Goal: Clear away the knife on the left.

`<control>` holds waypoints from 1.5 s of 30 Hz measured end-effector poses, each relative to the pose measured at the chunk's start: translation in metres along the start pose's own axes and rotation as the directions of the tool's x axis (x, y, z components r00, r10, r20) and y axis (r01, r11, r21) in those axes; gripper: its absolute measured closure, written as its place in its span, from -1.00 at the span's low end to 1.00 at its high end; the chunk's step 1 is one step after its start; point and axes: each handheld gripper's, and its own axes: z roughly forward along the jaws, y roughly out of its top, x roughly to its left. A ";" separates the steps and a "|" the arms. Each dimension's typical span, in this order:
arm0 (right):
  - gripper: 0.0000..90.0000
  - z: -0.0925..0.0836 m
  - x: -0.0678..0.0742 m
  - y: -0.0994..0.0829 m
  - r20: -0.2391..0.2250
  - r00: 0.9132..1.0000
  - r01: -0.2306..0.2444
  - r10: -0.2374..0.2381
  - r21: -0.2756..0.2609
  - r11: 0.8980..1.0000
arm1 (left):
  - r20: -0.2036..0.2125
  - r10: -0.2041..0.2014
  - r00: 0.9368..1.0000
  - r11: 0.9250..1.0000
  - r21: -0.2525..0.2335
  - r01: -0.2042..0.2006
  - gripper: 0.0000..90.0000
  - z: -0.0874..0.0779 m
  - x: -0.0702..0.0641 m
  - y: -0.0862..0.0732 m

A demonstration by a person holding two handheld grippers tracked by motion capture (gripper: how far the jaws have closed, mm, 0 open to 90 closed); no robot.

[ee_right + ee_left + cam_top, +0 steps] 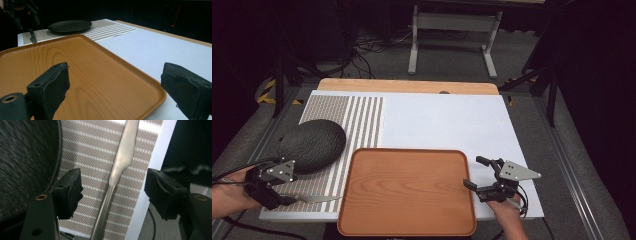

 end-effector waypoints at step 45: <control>-0.79 -0.012 0.003 -0.005 0.008 1.000 -0.011 0.011 -0.007 1.000 | 0.023 0.277 0.961 0.922 0.275 -0.272 0.78 0.029 0.000 0.011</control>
